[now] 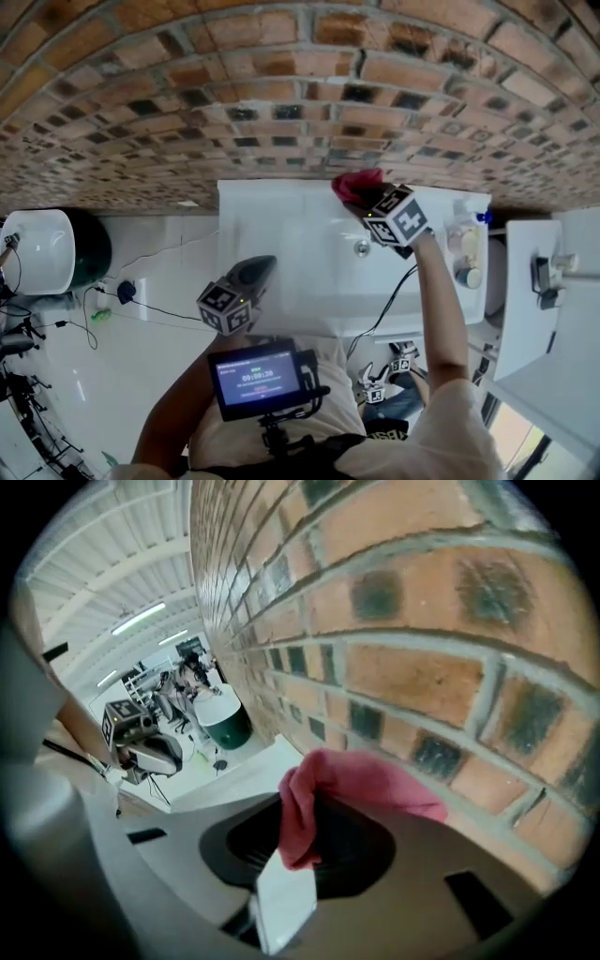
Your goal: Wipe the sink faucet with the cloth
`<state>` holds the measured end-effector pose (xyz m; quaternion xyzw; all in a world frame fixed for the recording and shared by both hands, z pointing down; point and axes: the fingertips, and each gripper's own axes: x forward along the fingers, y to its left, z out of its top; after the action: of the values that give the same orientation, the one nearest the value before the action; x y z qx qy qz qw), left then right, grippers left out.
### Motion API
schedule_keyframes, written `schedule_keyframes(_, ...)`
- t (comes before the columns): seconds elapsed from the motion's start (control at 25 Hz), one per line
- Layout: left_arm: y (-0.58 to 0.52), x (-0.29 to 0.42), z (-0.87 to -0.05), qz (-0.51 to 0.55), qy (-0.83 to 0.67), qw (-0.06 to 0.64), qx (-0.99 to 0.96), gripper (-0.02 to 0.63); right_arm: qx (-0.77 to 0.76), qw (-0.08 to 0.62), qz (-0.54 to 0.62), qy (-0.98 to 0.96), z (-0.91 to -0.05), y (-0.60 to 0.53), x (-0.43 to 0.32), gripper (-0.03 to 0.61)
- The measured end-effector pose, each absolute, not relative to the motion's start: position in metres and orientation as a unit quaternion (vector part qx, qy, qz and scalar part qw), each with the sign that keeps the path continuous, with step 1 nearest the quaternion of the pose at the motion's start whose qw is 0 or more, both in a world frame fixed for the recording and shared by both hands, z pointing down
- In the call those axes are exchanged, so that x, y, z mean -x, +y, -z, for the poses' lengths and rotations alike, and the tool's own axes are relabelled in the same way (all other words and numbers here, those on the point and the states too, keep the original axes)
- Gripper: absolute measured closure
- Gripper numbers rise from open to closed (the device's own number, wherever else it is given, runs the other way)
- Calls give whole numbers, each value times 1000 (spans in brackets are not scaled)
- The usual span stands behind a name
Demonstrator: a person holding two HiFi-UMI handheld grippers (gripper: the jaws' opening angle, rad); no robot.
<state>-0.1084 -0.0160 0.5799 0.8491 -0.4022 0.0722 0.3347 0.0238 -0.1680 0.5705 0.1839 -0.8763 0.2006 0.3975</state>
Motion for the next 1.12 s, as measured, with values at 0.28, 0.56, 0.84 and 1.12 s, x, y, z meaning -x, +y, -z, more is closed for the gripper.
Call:
schedule_keyframes(0.28, -15, 122, -578, -71, -405, 331, -849, 611, -199, 468, -156, -847, -649, -129, 43, 480)
schedule_keyframes(0.56, -8, 138, -585, -71, -417, 343, -838, 611, -427, 341, -259, -796, -715, -120, 0, 479)
schedule_keyframes(0.84, -8, 135, -596, -81, -408, 353, -838, 611, -621, 222, -332, -675, -745, -178, -86, 478)
schedule_keyframes(1.12, -16, 126, -591, -85, -397, 346, -846, 611, -679, 194, -394, -589, -790, -204, -110, 477)
